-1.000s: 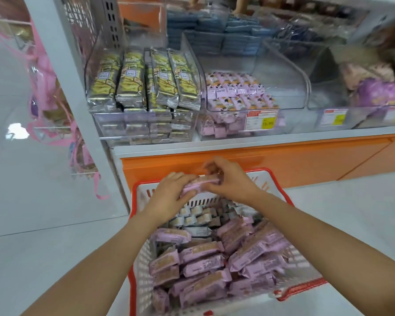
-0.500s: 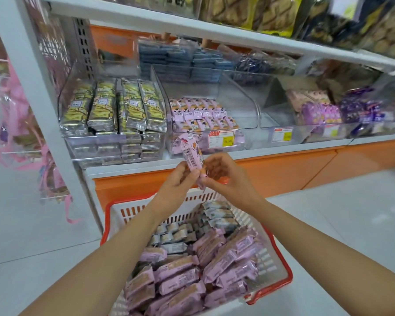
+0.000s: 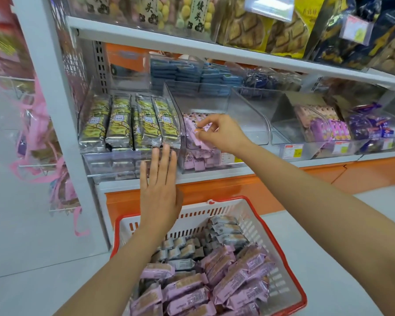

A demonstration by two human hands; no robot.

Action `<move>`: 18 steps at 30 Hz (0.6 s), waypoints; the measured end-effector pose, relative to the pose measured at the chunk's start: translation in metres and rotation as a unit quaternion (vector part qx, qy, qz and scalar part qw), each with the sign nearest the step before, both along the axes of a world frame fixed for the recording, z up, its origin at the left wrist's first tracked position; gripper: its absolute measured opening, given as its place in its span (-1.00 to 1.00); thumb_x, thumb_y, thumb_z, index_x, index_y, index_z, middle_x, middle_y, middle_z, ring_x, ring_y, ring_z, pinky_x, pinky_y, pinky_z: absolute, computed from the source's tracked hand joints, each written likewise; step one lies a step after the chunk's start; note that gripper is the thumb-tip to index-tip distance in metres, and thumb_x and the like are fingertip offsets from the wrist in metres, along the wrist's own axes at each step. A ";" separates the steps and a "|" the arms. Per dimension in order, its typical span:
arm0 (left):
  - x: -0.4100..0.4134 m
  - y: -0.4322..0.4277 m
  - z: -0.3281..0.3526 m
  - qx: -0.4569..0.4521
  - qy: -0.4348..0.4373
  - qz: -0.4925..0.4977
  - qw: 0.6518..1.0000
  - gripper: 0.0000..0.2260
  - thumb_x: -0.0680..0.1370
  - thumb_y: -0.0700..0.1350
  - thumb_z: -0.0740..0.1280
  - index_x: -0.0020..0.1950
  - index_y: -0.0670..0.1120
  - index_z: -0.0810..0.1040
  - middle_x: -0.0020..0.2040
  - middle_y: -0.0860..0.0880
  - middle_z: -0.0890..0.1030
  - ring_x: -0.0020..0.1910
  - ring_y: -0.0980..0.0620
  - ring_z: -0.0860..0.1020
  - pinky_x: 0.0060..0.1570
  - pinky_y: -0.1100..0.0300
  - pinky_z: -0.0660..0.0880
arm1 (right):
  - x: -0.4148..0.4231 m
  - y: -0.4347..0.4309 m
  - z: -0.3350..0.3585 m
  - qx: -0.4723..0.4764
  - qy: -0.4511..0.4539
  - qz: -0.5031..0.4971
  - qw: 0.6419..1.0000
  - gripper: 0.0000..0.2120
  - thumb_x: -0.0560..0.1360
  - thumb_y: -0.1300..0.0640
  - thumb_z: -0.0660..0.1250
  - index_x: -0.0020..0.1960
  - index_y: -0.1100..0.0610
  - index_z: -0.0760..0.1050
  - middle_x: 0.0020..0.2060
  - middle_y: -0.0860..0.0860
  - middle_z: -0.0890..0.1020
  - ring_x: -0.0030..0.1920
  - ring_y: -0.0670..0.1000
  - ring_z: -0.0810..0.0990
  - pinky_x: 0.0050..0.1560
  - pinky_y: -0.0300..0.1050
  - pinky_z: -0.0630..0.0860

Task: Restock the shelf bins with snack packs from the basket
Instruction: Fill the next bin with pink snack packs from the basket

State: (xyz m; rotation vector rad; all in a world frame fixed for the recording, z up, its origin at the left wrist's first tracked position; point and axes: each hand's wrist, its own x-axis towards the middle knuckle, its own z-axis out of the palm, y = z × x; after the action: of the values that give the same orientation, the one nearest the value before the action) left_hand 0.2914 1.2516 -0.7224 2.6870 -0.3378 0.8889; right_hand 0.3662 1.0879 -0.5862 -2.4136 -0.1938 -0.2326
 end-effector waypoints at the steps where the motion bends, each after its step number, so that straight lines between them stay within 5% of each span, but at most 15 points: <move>1: 0.001 0.001 -0.001 0.013 -0.002 0.006 1.000 -0.19 0.43 -0.21 0.37 0.61 -0.19 0.06 0.62 -0.15 0.00 0.60 -0.15 -0.06 0.55 -0.10 -0.19 | 0.005 0.004 -0.001 -0.025 0.005 0.003 1.000 -0.87 0.48 0.13 0.43 0.02 0.09 0.61 -0.41 -0.12 0.48 -0.33 -0.02 0.49 -0.27 -0.20 0.41; 5: 0.003 0.001 -0.004 0.040 -0.009 0.022 0.999 -0.19 0.40 -0.24 0.36 0.60 -0.20 0.08 0.62 -0.15 0.02 0.60 -0.15 -0.02 0.55 -0.11 -0.16 | 0.023 0.016 -0.011 -0.074 0.050 0.017 0.996 -0.86 0.48 0.14 0.44 0.02 0.16 0.64 -0.36 -0.23 0.35 -0.37 -0.21 0.37 -0.26 -0.25 0.39; 10: 0.004 0.004 -0.004 0.056 0.013 0.016 0.998 -0.21 0.42 -0.22 0.33 0.61 -0.20 0.06 0.62 -0.15 0.00 0.60 -0.15 -0.03 0.55 -0.11 -0.13 | 0.032 0.020 -0.021 -0.080 0.113 0.001 0.990 -0.96 0.46 0.16 0.47 -0.14 0.09 0.62 -0.35 -0.18 0.38 -0.37 -0.20 0.34 -0.35 -0.29 0.36; 13: 0.004 0.005 -0.003 0.061 0.017 0.017 0.998 -0.21 0.42 -0.23 0.32 0.60 -0.21 0.07 0.62 -0.15 0.02 0.60 -0.16 -0.01 0.55 -0.11 -0.13 | 0.035 0.016 -0.021 -0.079 0.152 0.007 0.985 -0.83 0.49 0.16 0.43 -0.16 0.27 0.64 -0.34 0.04 0.59 -0.31 -0.03 0.51 -0.15 -0.11 0.56; 15: 0.003 0.005 -0.003 0.064 0.020 0.017 0.998 -0.21 0.41 -0.23 0.32 0.61 -0.21 0.07 0.62 -0.15 0.02 0.60 -0.15 -0.02 0.55 -0.11 -0.13 | 0.034 0.016 -0.020 -0.085 0.161 0.014 0.983 -0.65 0.53 0.14 0.37 -0.40 0.21 0.48 -0.47 0.08 0.46 -0.40 0.03 0.42 -0.21 -0.09 0.50; 18: 0.002 0.005 -0.001 0.060 0.024 0.014 0.998 -0.20 0.41 -0.22 0.32 0.61 -0.21 0.06 0.62 -0.15 0.00 0.60 -0.15 -0.03 0.55 -0.11 -0.14 | 0.032 0.016 -0.020 -0.084 0.153 0.018 0.985 -0.55 0.55 0.15 0.32 -0.49 0.10 0.30 -0.53 0.04 0.33 -0.46 0.01 0.31 -0.26 -0.13 0.38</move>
State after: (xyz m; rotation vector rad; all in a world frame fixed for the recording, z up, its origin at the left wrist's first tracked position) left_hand 0.2938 1.2562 -0.7237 2.8243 -0.3550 0.8365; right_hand 0.3978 1.1038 -0.6059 -2.5711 -0.1214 0.1786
